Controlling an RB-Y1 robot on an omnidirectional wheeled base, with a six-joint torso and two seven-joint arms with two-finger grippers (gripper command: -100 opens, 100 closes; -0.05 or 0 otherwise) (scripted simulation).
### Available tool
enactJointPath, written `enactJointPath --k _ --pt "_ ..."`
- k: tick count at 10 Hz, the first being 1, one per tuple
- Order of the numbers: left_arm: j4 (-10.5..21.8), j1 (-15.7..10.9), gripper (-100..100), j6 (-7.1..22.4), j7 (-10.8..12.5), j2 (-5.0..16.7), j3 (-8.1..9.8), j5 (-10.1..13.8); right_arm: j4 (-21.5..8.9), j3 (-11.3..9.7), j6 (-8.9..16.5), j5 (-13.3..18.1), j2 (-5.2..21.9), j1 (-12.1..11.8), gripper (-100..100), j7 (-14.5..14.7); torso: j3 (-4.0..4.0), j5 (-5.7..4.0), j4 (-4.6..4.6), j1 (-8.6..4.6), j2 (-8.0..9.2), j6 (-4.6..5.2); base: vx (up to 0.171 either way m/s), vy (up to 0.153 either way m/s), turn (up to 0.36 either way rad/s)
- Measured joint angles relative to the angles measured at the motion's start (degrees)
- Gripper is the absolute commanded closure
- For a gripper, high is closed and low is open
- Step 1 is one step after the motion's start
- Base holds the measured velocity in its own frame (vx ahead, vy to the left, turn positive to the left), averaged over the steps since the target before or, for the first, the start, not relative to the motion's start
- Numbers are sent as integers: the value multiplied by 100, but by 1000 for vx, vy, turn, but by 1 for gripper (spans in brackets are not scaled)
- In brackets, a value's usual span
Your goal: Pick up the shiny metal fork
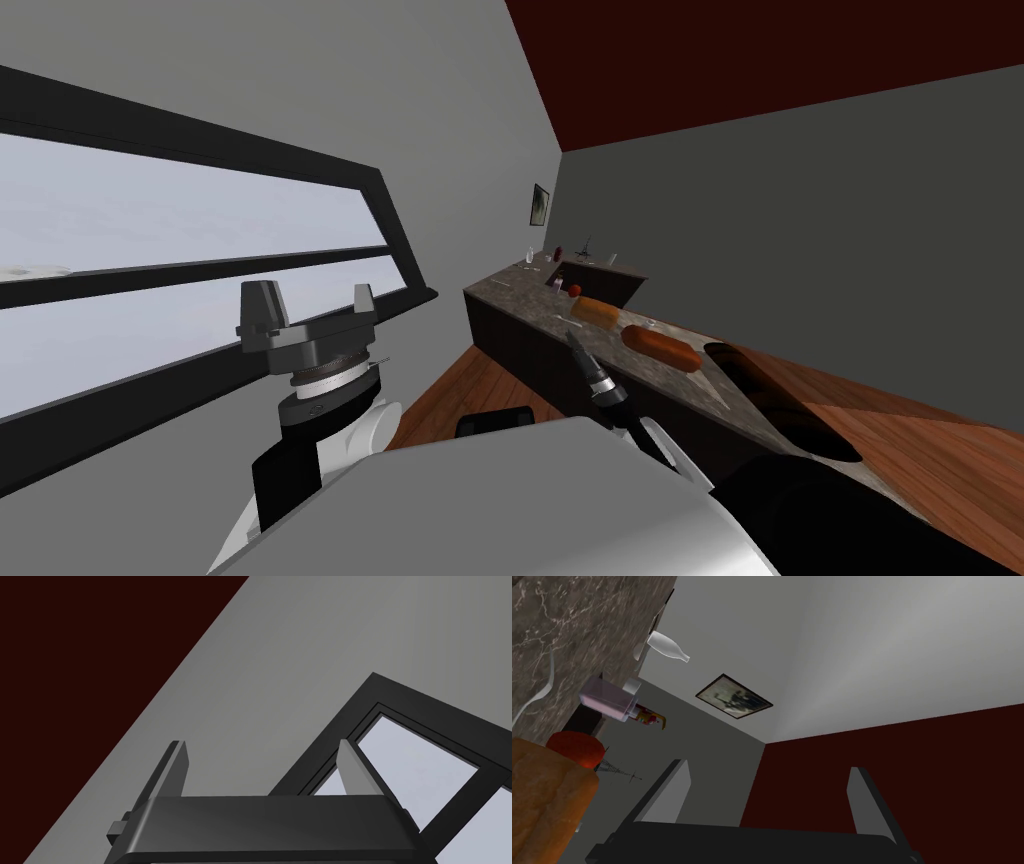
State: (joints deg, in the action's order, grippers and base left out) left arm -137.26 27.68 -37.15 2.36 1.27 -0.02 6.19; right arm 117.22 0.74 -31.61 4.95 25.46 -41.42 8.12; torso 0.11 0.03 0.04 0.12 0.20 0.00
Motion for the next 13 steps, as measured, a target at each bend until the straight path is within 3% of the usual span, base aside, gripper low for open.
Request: enactJointPath --k 4,7,9,11,13 --pt "0 0 0 0 0 0 0 0 -493 48 0 153 580 -281 -100 131 -4 1 -1 3 -7 -1 -31 45 34" --pt "0 1 0 0 0 0 0 0 -652 81 117 262 1027 -559 -100 213 -6 1 -2 2 -13 0 -14 47 41" --pt "0 0 0 0 0 0 0 0 -1084 150 114 344 1485 -723 -100 237 -9 2 -3 12 -17 -2 -6 71 68" --pt "0 1 0 0 0 0 0 0 -1186 174 164 445 1819 -1066 -100 346 -9 2 -3 5 -17 0 -2 42 40" --pt "0 1 0 0 0 0 0 0 -1393 132 211 553 2084 -1202 -100 439 -13 1 -4 5 -24 -2 17 53 54"
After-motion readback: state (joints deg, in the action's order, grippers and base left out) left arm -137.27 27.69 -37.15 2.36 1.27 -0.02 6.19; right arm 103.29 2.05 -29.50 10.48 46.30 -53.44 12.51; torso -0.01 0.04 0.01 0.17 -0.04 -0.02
